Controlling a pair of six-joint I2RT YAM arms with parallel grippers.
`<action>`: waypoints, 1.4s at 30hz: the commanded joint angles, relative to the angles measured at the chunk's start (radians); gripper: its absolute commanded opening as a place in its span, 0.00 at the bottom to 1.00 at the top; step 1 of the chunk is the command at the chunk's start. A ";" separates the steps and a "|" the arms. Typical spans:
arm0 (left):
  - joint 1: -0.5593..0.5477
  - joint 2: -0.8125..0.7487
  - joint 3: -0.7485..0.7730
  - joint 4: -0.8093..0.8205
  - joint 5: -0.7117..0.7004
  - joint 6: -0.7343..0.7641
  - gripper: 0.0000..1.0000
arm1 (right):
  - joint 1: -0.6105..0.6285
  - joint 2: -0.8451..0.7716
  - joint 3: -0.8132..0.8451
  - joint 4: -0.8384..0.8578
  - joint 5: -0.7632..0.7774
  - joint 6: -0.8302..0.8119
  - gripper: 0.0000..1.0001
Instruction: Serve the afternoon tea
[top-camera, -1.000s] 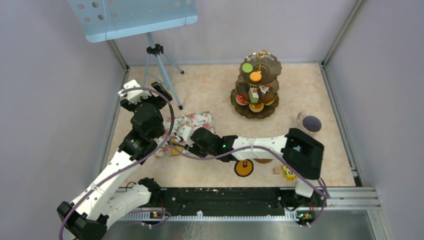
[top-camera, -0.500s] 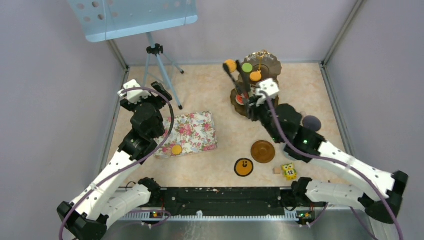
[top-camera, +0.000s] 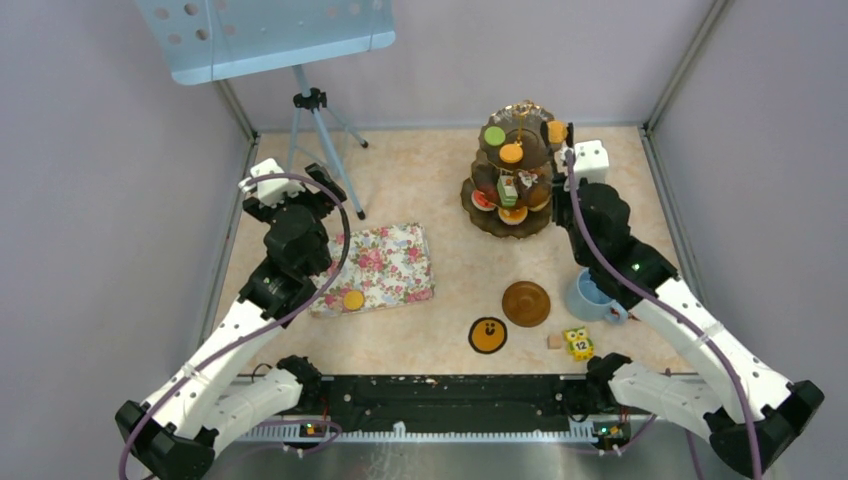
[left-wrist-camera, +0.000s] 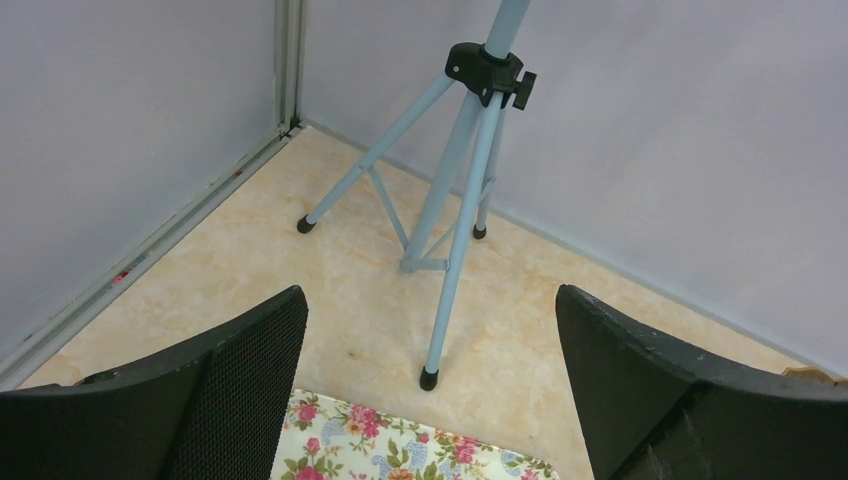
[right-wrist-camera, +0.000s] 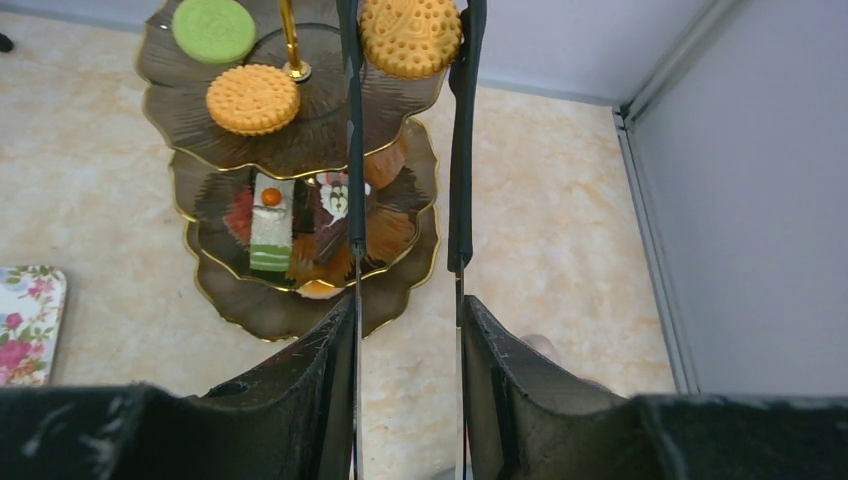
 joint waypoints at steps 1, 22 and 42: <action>0.005 -0.002 0.013 0.016 0.009 -0.007 0.99 | -0.031 0.048 0.028 0.050 -0.051 0.023 0.04; 0.004 -0.001 0.013 0.014 0.021 -0.012 0.99 | -0.041 0.055 0.125 -0.044 -0.032 0.023 0.52; 0.010 0.022 0.011 0.026 -0.011 0.008 0.99 | 0.340 0.279 0.124 0.026 -0.531 -0.036 0.49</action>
